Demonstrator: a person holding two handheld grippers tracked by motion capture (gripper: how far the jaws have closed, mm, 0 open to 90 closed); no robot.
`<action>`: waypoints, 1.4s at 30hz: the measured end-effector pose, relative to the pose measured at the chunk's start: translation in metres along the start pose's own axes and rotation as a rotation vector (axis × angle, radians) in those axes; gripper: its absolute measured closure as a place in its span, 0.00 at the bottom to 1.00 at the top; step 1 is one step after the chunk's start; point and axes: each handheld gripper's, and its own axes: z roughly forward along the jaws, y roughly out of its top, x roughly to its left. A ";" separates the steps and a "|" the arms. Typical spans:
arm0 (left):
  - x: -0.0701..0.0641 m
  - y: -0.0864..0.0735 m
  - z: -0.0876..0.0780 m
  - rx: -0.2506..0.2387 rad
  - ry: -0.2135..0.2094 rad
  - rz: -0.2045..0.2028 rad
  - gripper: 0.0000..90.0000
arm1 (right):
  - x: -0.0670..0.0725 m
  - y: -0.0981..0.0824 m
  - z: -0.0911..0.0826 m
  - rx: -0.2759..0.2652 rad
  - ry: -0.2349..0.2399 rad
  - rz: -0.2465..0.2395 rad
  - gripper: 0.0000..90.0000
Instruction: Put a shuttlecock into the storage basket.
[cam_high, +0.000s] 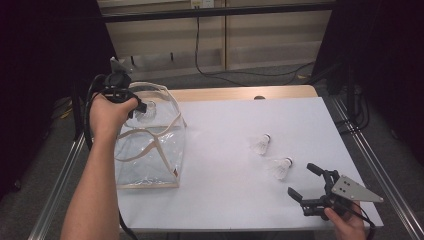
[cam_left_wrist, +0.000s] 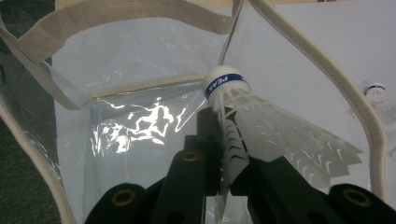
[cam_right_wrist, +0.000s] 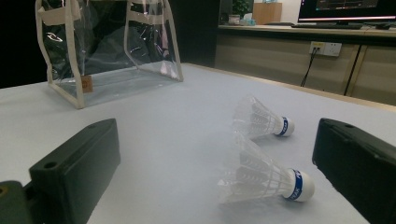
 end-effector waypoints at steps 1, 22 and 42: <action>0.000 0.000 0.000 -0.001 0.001 -0.001 0.97 | 0.000 0.000 0.000 0.001 -0.002 -0.003 0.01; 0.001 -0.001 0.000 -0.022 -0.007 0.001 0.88 | 0.000 0.000 0.000 0.002 0.001 0.001 0.01; -0.030 -0.003 -0.013 -0.029 -0.152 0.087 0.71 | 0.000 0.000 0.000 0.005 0.002 0.000 0.01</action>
